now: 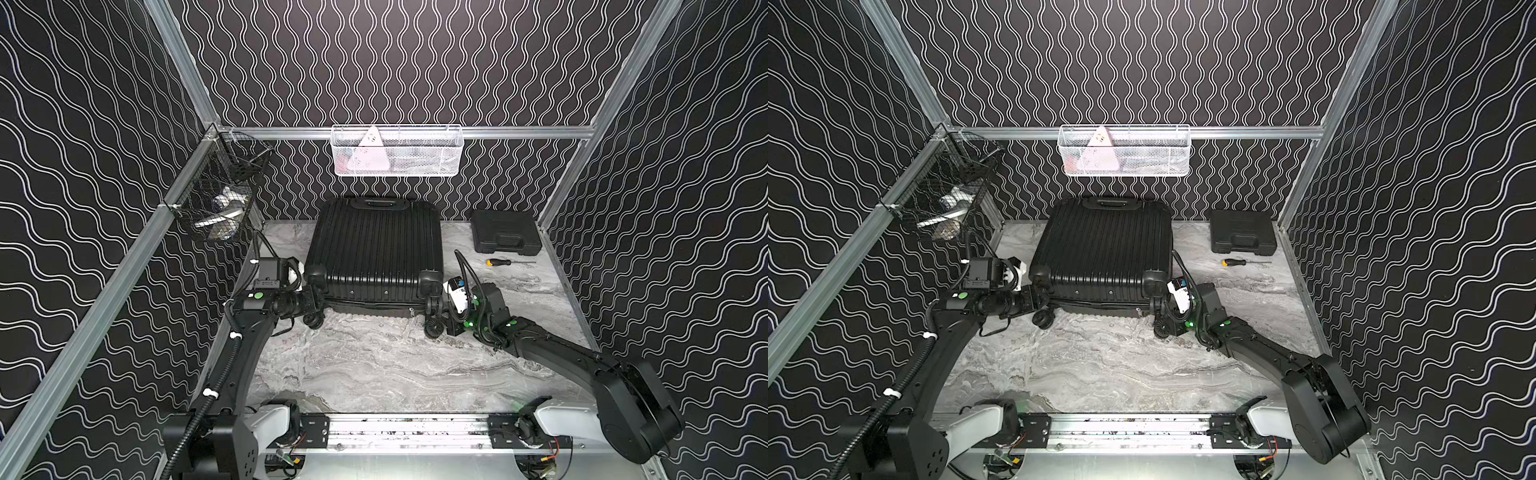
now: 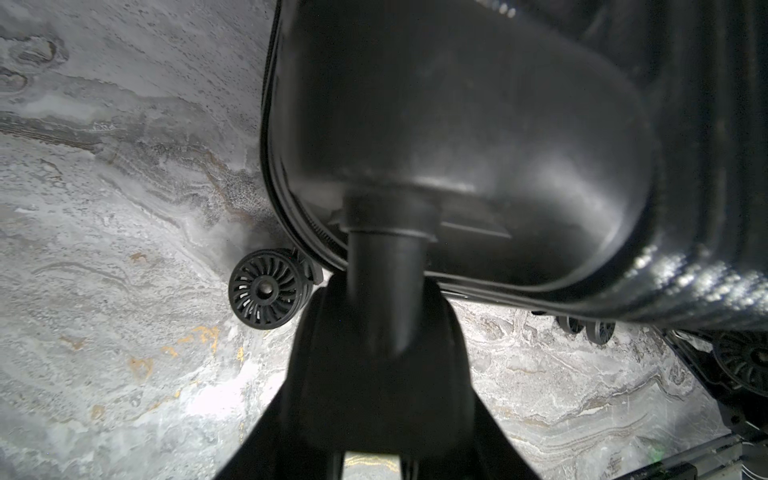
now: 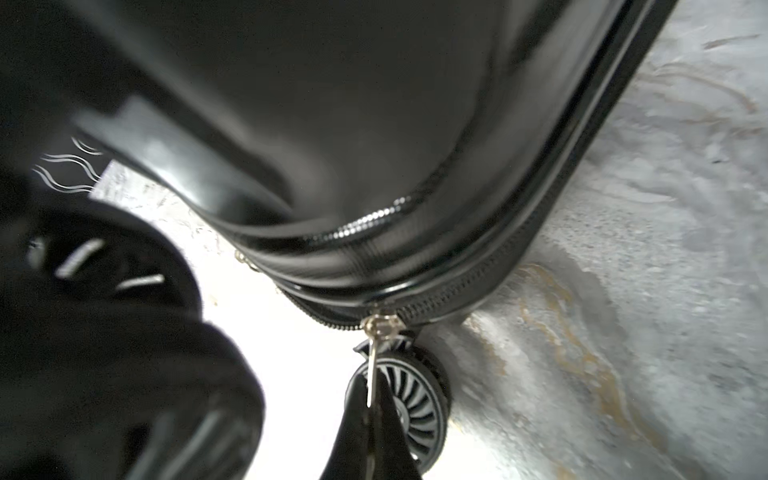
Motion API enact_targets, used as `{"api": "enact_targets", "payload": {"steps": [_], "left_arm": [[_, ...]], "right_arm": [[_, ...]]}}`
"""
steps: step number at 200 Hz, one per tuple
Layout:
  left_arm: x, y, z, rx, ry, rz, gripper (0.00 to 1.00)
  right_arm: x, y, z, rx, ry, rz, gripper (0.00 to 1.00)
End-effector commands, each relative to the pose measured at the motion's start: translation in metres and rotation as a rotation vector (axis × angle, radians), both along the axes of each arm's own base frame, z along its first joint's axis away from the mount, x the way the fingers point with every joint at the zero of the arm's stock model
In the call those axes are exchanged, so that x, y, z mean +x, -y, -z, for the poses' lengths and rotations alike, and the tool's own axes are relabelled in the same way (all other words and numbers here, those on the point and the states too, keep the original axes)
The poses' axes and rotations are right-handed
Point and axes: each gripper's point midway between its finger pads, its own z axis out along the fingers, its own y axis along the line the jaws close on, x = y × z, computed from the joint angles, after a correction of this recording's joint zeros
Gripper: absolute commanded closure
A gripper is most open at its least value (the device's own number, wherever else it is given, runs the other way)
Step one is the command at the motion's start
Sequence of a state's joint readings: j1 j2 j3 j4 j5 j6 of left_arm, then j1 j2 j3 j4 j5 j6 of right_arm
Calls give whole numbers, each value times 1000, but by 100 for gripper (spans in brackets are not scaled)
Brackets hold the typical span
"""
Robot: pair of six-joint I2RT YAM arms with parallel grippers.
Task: Close the suitcase zippers
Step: Zip the zipper on the suitcase.
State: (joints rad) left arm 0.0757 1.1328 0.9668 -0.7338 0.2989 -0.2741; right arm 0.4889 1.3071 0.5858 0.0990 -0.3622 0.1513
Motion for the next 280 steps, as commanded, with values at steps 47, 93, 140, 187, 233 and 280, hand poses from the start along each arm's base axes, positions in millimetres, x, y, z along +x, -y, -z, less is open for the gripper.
{"api": "enact_targets", "payload": {"steps": [47,93,140,187,233,280], "left_arm": [[5,24,-18,-101,60,84,68],[0,35,-15,-102,47,118,68],[-2,50,-15,-112,43,155,69],[-11,65,-14,-130,38,178,69],[-25,71,-11,-134,21,191,68],[-39,73,-6,-174,20,169,68]], "right_arm": [[-13,-30,-20,186,-13,-126,100],[-16,-39,-23,255,-46,-146,100],[-21,-41,-25,262,-36,-170,100],[-22,-45,-25,293,-52,-172,100],[-7,-33,-19,264,-44,-46,100],[3,-27,-20,329,-60,65,100]]}}
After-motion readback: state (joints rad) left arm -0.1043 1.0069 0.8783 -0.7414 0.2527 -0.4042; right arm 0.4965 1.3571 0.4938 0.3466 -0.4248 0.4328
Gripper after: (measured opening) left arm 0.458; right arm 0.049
